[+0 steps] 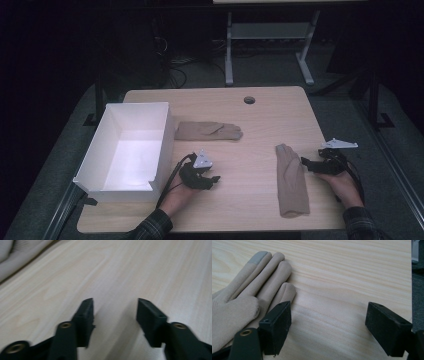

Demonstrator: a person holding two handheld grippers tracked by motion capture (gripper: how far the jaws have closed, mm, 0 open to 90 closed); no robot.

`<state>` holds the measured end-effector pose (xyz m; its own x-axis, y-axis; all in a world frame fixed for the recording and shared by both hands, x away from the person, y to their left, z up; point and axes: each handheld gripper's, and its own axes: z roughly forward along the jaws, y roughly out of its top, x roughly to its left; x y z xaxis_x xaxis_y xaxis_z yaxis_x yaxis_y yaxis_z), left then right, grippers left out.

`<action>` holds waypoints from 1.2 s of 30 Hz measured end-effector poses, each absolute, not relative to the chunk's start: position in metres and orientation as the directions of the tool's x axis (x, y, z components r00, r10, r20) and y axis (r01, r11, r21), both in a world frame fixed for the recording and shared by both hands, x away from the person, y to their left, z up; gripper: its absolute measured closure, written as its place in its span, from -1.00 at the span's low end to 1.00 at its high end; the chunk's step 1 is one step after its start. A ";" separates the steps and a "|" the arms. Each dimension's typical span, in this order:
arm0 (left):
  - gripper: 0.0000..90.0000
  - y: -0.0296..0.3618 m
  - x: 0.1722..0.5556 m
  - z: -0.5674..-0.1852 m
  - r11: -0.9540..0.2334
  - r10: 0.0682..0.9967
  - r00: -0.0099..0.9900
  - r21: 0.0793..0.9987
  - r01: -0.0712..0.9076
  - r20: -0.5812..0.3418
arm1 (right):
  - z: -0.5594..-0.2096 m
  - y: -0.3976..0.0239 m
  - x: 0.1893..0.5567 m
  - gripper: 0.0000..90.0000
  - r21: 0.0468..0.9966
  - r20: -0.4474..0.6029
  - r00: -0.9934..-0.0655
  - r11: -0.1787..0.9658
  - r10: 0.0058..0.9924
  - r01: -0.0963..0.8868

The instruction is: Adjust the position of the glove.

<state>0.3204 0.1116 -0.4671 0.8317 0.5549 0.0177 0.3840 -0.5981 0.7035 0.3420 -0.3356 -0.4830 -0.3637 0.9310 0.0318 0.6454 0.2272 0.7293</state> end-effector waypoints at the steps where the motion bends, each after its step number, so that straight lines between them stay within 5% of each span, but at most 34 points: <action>1: 0.21 0.112 0.323 -0.466 -0.589 0.562 0.827 0.704 0.398 0.002 | -0.483 -0.336 0.342 -0.54 0.729 0.032 -0.364 0.227 0.931 0.646; 10: 0.98 0.105 0.342 -0.458 -0.557 0.593 0.804 0.697 0.452 -0.048 | -0.483 -0.336 0.342 -0.54 0.729 0.032 -0.364 0.227 0.931 0.646; 36: 0.98 0.097 0.433 -0.442 -0.429 0.740 0.673 0.755 0.495 -0.021 | -0.483 -0.336 0.342 -0.54 0.729 0.033 -0.362 0.226 0.931 0.646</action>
